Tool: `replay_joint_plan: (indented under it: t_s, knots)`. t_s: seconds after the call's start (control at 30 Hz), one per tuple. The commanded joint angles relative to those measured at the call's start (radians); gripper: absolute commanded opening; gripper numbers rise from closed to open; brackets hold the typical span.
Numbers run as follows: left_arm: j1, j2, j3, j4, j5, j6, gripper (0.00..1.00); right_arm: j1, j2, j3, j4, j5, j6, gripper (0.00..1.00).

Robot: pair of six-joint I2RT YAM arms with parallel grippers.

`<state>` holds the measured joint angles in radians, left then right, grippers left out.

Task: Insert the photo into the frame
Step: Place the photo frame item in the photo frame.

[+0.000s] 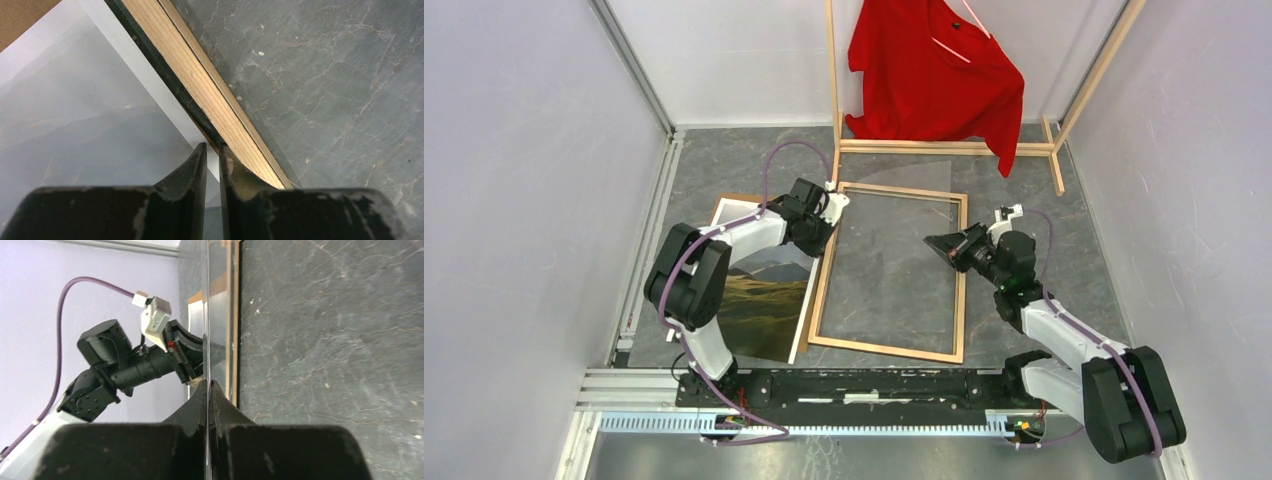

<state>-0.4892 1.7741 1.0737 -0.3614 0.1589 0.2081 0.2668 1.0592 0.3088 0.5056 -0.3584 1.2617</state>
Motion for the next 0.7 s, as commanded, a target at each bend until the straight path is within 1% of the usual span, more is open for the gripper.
replay_joint_plan:
  t_s: [0.0, 0.17, 0.3, 0.67]
  knots:
    - [-0.015, -0.019, -0.015, -0.019, 0.059, 0.045, 0.22, -0.023, 0.021, -0.009, -0.046, -0.024, -0.084, 0.0]
    - [-0.014, -0.019, -0.014, -0.02, 0.054, 0.046, 0.21, -0.063, 0.023, -0.022, -0.078, -0.029, -0.146, 0.0]
    - [-0.015, -0.019, -0.012, -0.02, 0.052, 0.045, 0.21, -0.069, 0.031, -0.016, -0.087, -0.031, -0.177, 0.0]
    - [-0.014, -0.014, -0.01, -0.021, 0.056, 0.043, 0.21, -0.065, 0.081, -0.031, -0.006, -0.057, -0.172, 0.0]
